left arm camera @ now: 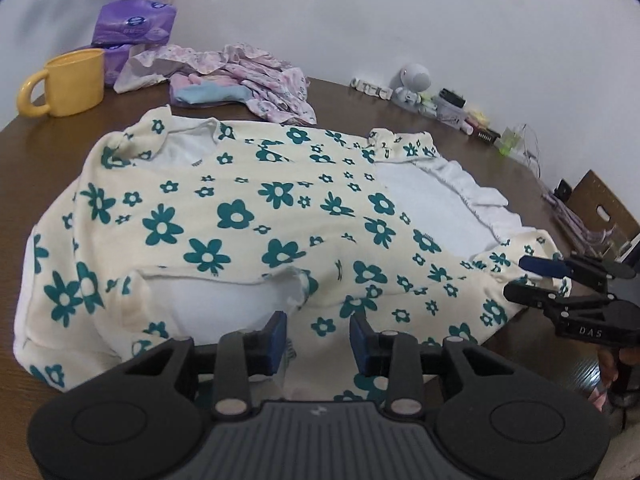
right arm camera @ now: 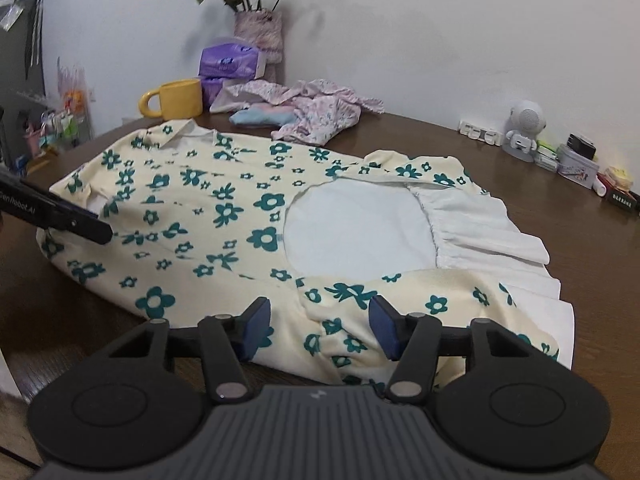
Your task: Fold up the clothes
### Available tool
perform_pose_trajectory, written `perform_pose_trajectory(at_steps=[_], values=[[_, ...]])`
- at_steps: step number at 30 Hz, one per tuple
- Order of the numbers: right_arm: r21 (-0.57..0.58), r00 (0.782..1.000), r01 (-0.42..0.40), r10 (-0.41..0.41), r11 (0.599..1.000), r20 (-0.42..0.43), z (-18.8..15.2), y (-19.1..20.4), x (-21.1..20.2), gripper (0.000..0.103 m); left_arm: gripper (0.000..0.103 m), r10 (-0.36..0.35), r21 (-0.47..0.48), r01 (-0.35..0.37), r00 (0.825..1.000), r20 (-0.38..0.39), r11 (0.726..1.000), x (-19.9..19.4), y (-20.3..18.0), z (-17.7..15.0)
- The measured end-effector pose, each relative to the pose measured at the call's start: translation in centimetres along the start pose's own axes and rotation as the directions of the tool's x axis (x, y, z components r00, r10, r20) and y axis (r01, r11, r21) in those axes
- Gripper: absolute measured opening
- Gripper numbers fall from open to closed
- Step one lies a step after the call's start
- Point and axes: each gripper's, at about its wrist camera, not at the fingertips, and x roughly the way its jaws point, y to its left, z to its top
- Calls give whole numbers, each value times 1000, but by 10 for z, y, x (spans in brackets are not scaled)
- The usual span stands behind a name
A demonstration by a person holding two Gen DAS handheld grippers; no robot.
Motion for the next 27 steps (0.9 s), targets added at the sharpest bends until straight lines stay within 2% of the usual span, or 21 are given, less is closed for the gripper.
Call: perform_pose_trajectory(at_steps=[5,10,11,17,19,22,27], values=[[-13,1000,-9,9,1000,-3,-3,0,4,56,22,30,39,-29,1000,-9,999,0,-5,0],[-25,1000,-10,10,1000,-8,-6,0,8,52,16,64,77,-63,998,-12,995,0,-9,-1],[-30,1000,-8,7,1000,-8,-6,0,9,50,12,73,85,-72,997,-12,994,0,-10,0],[-62,1000,13,-13,998,-8,-7,0,9,31,2,110,132,-108,994,-7,985,1,-17,-3],[-91,1000,24,-24,996,-8,-7,1,9,22,1,120,149,-118,993,-5,982,0,-20,-6],[-134,1000,27,-28,991,-8,-7,4,7,15,1,122,165,-119,993,-5,979,-3,-23,-7],[-126,1000,-26,26,992,-3,0,-4,-5,9,0,16,90,-13,999,-29,996,-16,-16,-7]])
